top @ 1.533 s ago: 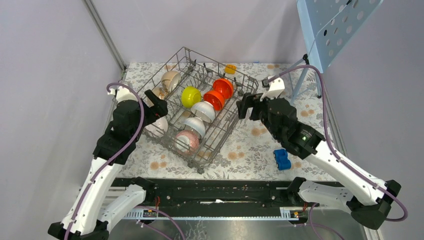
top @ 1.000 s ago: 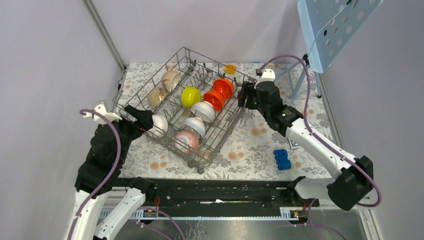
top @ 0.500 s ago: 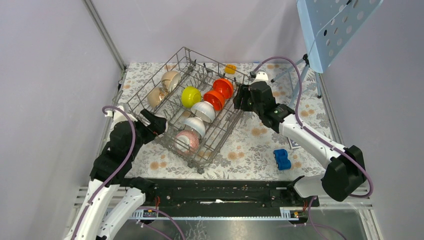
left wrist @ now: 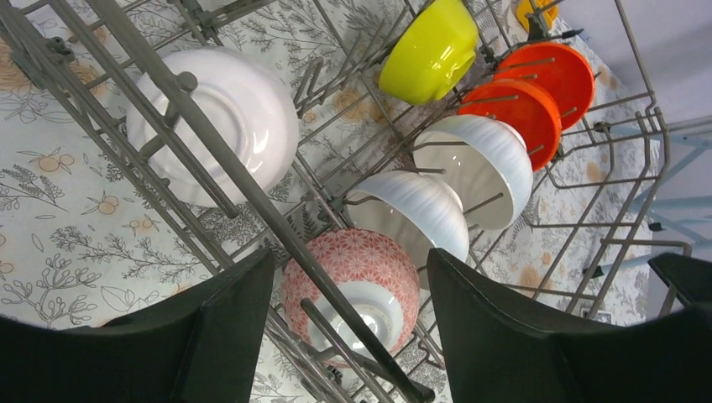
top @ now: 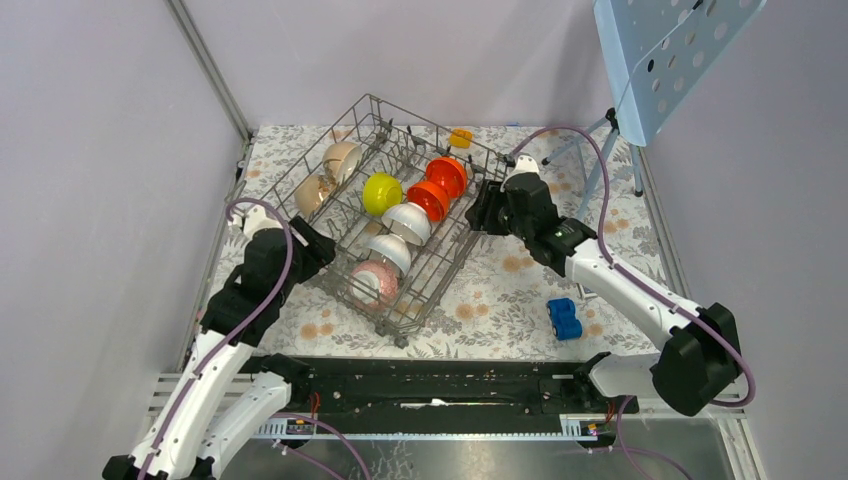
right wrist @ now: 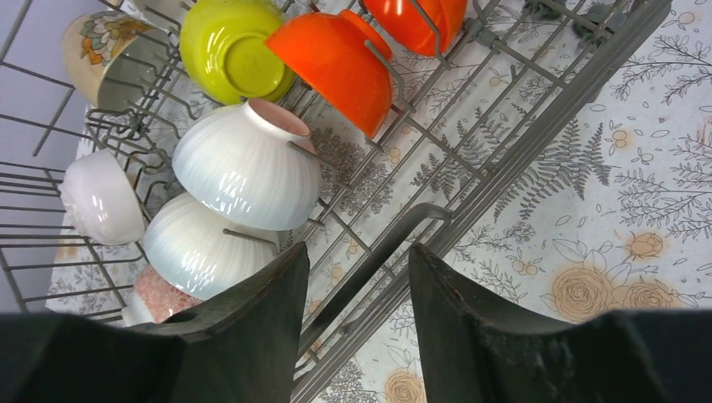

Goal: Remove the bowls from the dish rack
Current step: Adjust the dish rack at the center of the board.

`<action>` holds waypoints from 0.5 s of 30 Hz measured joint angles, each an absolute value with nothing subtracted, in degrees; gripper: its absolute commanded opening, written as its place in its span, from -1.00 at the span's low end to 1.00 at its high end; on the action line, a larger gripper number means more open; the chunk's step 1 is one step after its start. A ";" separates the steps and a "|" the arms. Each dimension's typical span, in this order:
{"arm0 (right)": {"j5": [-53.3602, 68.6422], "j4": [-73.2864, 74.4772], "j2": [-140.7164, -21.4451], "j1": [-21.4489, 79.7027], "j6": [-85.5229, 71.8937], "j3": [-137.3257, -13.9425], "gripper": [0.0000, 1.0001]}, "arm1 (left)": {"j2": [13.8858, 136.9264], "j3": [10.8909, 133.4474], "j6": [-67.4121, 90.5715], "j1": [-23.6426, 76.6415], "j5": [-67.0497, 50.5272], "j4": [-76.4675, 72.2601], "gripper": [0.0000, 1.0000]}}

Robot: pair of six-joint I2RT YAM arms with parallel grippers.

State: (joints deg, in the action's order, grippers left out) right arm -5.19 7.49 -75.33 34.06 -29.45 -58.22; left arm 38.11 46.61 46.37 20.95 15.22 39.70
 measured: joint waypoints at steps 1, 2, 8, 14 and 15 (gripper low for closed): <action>-4.89 7.55 -75.02 34.06 -29.52 -58.17 0.05 | 38.46 46.61 46.33 20.95 15.59 39.64 0.20; -4.60 7.66 -74.70 34.06 -29.67 -58.17 0.04 | 38.81 46.61 46.33 20.95 16.03 39.57 0.10; -3.18 8.10 -73.19 34.06 -30.24 -56.90 0.17 | 41.78 47.29 47.53 20.99 18.02 37.87 -0.49; -3.11 9.39 -70.57 34.06 -29.85 -56.07 0.48 | 44.10 48.90 47.83 20.88 19.86 39.11 -0.87; -3.60 9.85 -70.00 34.06 -29.52 -56.07 0.50 | 44.58 49.28 47.77 20.88 20.23 39.35 -0.92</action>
State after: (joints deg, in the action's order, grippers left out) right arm -3.60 9.85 -70.00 34.06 -29.52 -56.07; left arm 44.58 49.28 47.77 20.88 20.23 39.35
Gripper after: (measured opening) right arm 0.715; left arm 0.378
